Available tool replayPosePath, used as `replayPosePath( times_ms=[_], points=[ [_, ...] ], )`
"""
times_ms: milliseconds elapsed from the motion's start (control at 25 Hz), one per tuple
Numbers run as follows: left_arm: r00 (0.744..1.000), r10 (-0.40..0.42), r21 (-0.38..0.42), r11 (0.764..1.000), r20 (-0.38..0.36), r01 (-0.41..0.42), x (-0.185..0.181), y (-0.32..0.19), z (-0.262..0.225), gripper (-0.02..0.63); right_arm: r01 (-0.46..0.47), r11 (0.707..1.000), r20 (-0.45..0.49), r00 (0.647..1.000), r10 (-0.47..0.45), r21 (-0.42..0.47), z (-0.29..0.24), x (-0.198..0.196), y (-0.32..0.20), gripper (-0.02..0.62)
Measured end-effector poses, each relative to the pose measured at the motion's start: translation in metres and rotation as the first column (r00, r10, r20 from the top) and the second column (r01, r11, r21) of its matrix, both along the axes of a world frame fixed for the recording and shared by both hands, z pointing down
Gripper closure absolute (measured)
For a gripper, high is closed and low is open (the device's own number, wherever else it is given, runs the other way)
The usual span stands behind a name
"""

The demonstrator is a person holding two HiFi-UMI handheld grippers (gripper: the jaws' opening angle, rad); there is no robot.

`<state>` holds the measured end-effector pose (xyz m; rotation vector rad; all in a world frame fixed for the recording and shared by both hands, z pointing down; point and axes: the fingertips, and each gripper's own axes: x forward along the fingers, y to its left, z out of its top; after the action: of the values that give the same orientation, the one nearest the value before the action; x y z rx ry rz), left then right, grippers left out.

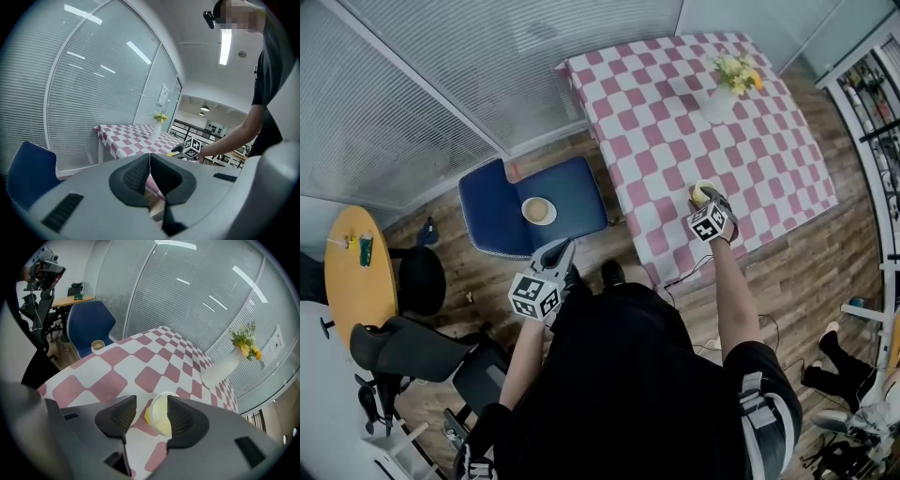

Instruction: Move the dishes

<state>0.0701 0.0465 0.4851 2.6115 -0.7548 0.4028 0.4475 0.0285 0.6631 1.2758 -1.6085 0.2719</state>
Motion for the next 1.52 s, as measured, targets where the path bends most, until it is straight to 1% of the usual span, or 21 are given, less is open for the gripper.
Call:
replayPosePath(
  times_ms=[200, 400, 560, 760, 1200, 1520],
  points=[
    [1.000, 0.019, 0.011, 1.000, 0.019, -0.020, 0.000, 0.002, 0.003, 0.584, 0.006, 1.000, -0.002, 1.000, -0.006, 0.017, -0.006, -0.006, -0.002, 0.371],
    [1.000, 0.022, 0.007, 1.000, 0.008, -0.022, -0.005, 0.002, 0.002, 0.584, 0.031, 0.999, -0.004, 1.000, -0.031, 0.016, -0.009, -0.021, -0.004, 0.371],
    [1.000, 0.007, 0.006, 1.000, 0.001, -0.007, -0.017, -0.002, 0.001, 0.584, 0.058, 0.998, -0.019, 0.998, -0.058, 0.008, -0.008, -0.035, -0.007, 0.371],
    [1.000, -0.021, 0.000, 1.000, 0.005, 0.021, -0.044, -0.008, 0.001, 0.584, 0.087, 0.996, -0.041, 0.995, -0.086, 0.024, -0.014, -0.059, -0.023, 0.371],
    [0.996, -0.087, -0.007, 0.996, -0.004, 0.086, -0.104, -0.028, -0.001, 0.584, 0.160, 0.987, -0.029, 0.987, -0.160, 0.018, -0.015, -0.128, -0.062, 0.371],
    [0.993, -0.120, -0.017, 0.993, -0.004, 0.120, -0.146, -0.045, 0.000, 0.584, 0.246, 0.969, -0.039, 0.968, -0.246, 0.000, -0.012, -0.184, -0.088, 0.373]
  ],
)
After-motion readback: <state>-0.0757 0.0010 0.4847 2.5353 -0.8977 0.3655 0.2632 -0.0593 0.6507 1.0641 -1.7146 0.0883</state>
